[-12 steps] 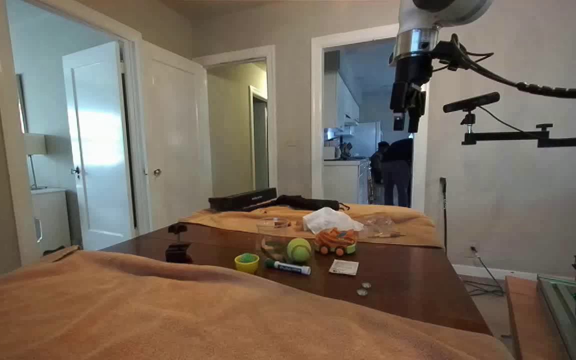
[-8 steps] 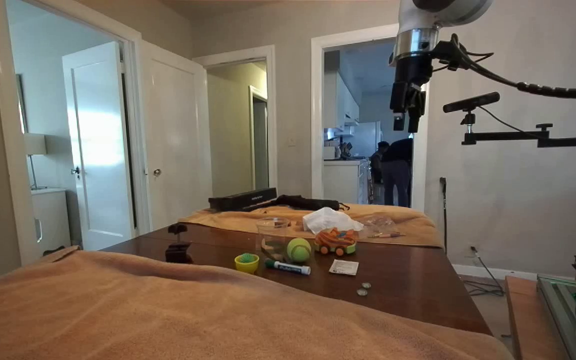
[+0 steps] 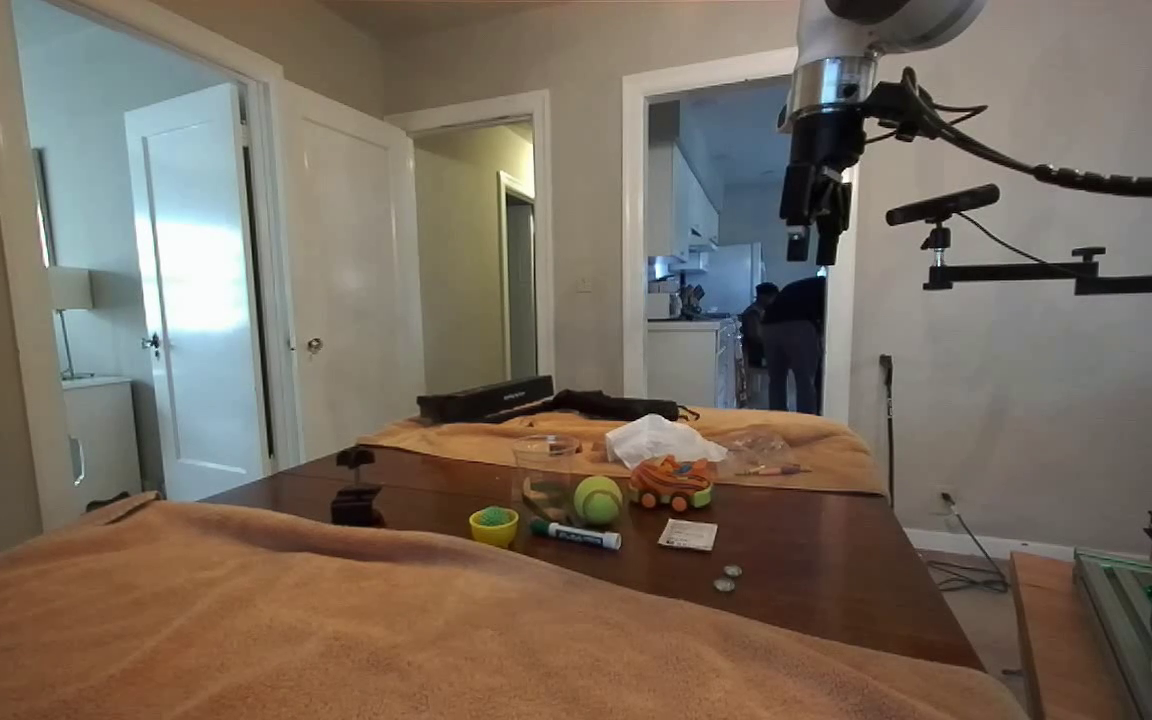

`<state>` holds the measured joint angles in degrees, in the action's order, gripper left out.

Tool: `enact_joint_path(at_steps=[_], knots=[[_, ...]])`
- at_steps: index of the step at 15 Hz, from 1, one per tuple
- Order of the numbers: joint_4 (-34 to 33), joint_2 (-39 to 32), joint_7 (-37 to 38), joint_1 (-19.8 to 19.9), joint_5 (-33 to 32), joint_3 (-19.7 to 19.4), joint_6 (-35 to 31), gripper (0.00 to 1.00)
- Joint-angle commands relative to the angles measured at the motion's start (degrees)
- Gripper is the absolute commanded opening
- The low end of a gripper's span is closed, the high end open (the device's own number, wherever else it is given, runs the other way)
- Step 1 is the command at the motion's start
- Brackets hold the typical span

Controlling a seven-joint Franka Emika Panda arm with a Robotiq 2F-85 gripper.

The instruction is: Use the napkin to wipe the table

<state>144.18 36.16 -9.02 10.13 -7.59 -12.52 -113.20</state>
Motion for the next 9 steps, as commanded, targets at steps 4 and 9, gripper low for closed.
enact_joint_path(at_steps=[4, 9], knots=[[-6.1, -14.0, 7.7, -1.1, 5.3, 0.6, -5.7, 1.00], [-13.2, -27.7, 4.9, -2.4, 11.5, 0.1, -13.2, 1.00]])
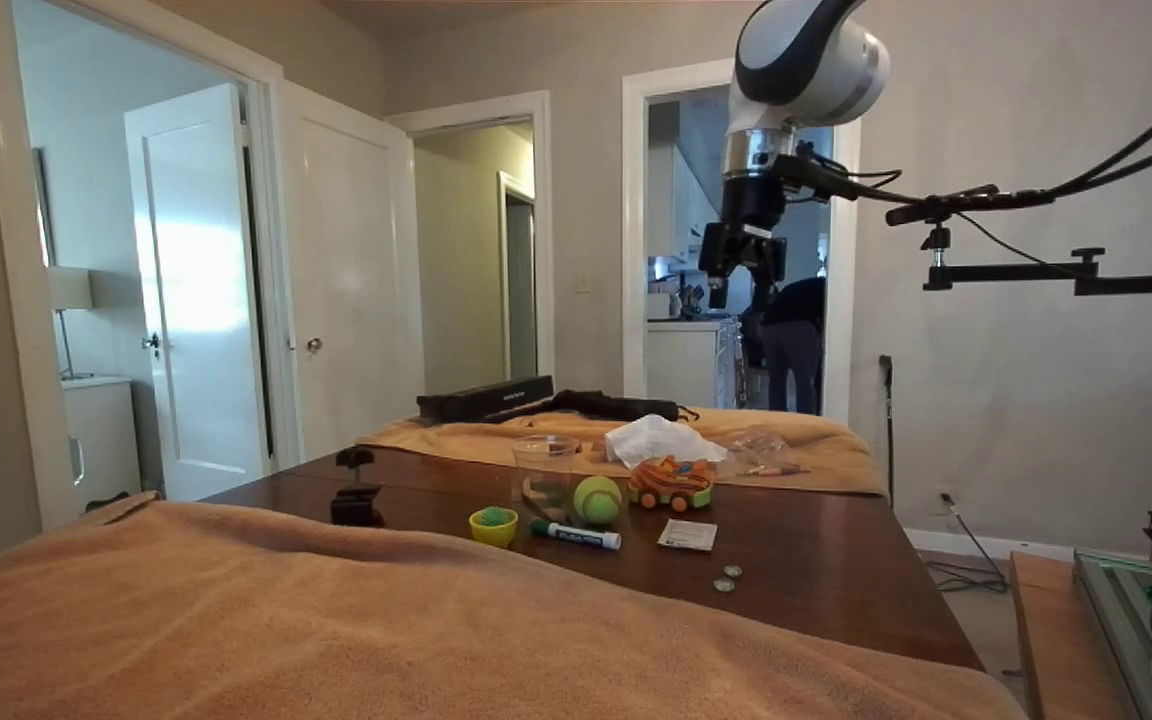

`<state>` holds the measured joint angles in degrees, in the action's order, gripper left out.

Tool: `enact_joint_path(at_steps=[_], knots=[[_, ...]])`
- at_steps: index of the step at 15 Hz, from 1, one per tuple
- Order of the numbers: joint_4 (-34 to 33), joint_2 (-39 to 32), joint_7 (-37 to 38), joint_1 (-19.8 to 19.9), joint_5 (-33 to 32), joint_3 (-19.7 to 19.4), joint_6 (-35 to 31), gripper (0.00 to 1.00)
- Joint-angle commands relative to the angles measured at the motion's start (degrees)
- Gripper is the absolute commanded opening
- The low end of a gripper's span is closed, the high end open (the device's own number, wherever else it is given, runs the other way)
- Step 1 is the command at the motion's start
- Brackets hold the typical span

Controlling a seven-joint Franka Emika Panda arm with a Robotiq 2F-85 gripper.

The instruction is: Use the napkin to wipe the table

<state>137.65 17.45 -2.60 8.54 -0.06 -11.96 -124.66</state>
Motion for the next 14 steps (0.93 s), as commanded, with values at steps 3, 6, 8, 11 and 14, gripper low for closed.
enact_joint_path(at_steps=[3, 6, 8, 11, 14], knots=[[-11.6, -17.0, -1.3, -0.1, 4.8, -0.1, -5.2, 1.00], [-16.1, -24.4, -1.1, 0.7, 4.8, 0.2, -11.6, 1.00], [-18.7, -28.3, -0.6, 1.5, 6.5, 0.6, -13.7, 1.00], [-22.4, -33.2, 3.7, 2.5, 10.8, 1.1, -16.3, 1.00], [-25.7, -36.9, 9.7, 3.0, 13.1, 0.9, -17.1, 1.00]])
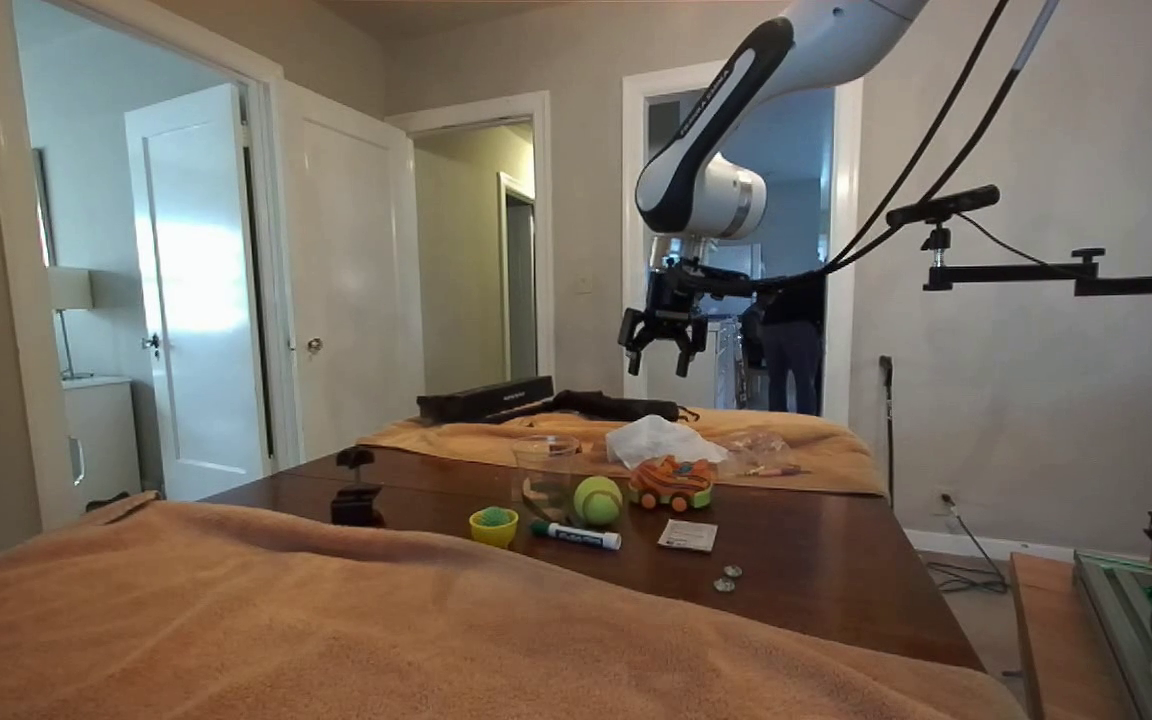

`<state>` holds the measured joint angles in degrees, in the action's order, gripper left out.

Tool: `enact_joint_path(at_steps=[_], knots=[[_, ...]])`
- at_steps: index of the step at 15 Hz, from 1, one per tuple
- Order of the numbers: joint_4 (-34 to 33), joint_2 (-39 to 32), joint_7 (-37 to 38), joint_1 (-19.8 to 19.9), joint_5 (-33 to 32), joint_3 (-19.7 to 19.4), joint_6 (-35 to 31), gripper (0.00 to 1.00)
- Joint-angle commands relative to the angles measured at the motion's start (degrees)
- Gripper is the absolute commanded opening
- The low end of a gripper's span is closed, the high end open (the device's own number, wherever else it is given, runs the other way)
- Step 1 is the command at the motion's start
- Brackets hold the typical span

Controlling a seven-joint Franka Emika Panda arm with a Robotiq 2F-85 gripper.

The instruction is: Use the napkin to wipe the table

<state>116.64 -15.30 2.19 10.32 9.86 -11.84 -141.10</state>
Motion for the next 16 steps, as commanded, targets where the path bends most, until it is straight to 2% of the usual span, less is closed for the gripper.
enact_joint_path(at_steps=[1, 8, 12, 16], knots=[[-5.5, -5.1, 7.1, 1.2, 3.0, 0.5, -0.8, 1.00], [-8.9, -10.6, 21.5, 0.3, 0.3, -2.7, -2.2, 1.00], [-10.3, -13.4, 25.3, 0.2, 0.3, -3.8, -1.5, 1.00], [-10.9, -15.0, 26.1, 0.6, 1.2, -3.3, 0.5, 1.00]])
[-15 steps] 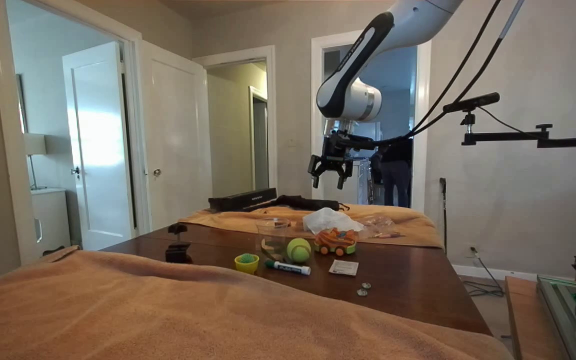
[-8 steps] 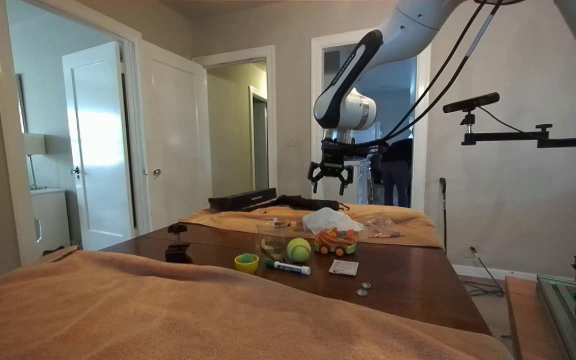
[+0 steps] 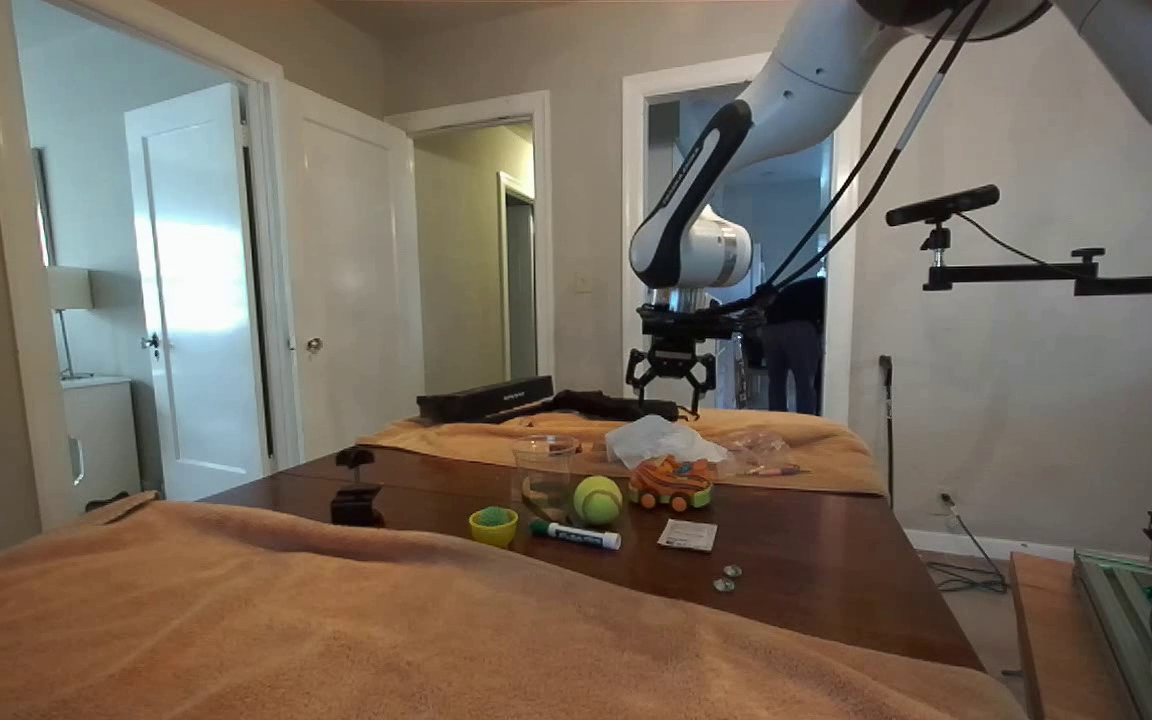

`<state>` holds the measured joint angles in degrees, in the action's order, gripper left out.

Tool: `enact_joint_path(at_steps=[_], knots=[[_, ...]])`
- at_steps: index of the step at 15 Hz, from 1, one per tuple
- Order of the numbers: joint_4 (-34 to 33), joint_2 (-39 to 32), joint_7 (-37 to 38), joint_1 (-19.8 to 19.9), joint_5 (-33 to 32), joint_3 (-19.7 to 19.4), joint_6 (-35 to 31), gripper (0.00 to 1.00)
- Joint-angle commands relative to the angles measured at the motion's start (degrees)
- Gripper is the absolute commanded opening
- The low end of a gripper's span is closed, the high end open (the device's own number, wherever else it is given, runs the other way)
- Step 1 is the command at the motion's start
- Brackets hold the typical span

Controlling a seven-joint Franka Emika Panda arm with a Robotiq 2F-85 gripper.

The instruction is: Use the napkin to wipe the table

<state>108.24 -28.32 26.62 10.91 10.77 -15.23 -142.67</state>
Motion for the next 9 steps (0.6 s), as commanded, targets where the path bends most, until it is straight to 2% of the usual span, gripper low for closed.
enact_joint_path(at_steps=[1, 9], knots=[[-2.6, -2.3, 1.3, 0.1, 0.4, 0.3, 2.5, 1.00], [-6.3, -6.5, -3.0, 1.5, 0.5, 2.0, 4.0, 1.00]])
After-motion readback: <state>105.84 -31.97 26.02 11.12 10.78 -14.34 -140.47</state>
